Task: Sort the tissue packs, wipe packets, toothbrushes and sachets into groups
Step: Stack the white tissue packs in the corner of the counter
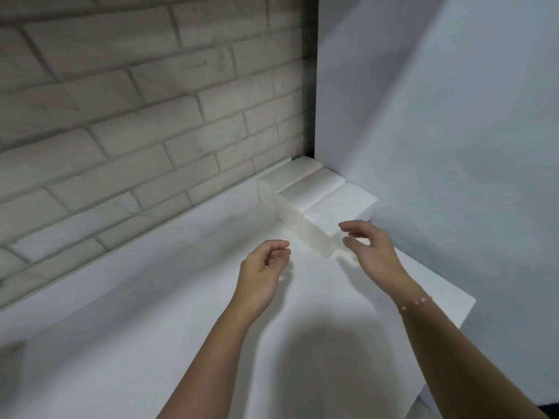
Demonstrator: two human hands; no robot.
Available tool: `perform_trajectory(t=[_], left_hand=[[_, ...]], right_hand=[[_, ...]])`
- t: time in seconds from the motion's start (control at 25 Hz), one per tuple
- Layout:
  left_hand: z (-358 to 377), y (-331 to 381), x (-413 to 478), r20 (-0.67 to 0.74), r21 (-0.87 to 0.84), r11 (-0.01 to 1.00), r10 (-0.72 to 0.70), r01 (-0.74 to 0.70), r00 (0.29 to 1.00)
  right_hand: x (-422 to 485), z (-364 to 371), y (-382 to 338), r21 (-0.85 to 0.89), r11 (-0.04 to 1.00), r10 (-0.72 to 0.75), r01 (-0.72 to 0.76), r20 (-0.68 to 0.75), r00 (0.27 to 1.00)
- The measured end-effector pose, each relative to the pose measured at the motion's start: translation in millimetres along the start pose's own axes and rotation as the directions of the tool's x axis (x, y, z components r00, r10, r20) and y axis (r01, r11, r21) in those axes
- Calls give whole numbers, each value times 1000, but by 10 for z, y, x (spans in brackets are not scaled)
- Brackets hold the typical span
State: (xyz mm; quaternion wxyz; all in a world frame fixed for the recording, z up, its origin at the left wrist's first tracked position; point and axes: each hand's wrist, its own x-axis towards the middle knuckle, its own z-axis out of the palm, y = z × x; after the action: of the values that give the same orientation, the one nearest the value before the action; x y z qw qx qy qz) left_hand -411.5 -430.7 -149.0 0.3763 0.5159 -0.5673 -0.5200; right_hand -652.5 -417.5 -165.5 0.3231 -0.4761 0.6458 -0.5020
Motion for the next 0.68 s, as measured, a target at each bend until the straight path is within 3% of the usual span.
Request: perform_trajectory(t=[0.28, 0.44, 0.68], left_hand=[[-1055, -159, -1005, -252, -63, 997, 22, -39, 967], [-1682, -273, -1672, -331, -9, 999, 40, -46, 943], [-2811, -471, -2913, -465, 115, 993, 83, -32, 881]], right_hand=[[-1342, 974, -517, 224, 968, 85, -115, 138, 987], [-1982, 1735, -818, 167, 980, 52, -108, 308, 950], [-2904, 2928, -1397, 85, 996, -63, 17, 574, 817]])
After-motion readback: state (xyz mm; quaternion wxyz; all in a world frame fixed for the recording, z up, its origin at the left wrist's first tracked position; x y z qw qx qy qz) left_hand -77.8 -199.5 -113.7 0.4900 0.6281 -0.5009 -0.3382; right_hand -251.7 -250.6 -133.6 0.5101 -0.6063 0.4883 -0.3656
